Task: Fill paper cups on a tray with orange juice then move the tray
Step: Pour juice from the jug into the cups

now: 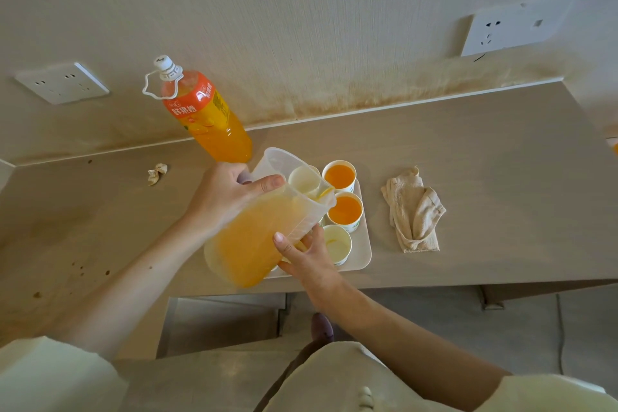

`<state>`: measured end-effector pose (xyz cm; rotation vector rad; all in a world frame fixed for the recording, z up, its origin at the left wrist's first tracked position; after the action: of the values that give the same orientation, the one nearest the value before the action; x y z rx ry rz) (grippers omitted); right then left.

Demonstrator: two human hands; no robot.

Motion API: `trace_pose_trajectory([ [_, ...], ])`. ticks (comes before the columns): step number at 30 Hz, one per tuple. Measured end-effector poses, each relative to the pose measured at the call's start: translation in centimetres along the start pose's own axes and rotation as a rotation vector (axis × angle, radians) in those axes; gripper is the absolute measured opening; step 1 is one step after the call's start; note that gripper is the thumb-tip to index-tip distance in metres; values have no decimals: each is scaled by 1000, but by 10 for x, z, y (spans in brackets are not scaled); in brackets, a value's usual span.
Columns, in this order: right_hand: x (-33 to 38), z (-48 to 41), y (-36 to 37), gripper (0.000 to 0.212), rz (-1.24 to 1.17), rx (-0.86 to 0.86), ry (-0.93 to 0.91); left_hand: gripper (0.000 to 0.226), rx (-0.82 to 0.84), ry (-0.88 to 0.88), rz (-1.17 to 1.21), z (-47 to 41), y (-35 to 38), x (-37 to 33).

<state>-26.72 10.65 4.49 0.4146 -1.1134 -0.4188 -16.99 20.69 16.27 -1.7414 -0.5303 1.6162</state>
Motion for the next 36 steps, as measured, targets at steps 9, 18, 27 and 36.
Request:
trace_pose_trajectory([
  [9, 9, 11, -4, 88, 95, 7, -72, 65, -38, -28, 90, 14, -7, -3],
  [18, -10, 37, -10, 90, 117, 76, -17, 70, -116, -86, 74, 60, -5, -2],
  [27, -49, 60, -22, 85, 78, 139, 72, 67, -153, -217, 58, 111, 13, 23],
  [36, -62, 65, -28, 106, 121, 156, 159, 65, -185, -238, 41, 131, 30, 23],
])
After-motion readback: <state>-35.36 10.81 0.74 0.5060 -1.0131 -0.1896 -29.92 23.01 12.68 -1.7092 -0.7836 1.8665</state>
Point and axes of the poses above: each hand's wrist, its own z-axis away from the middle knuckle, its own y-axis out of the palm, x = y × z, the point moved 2 cm from there along -z, towards the middle knuckle, and after that the axes turned 1 degree about -y, right-handed, at the moved point
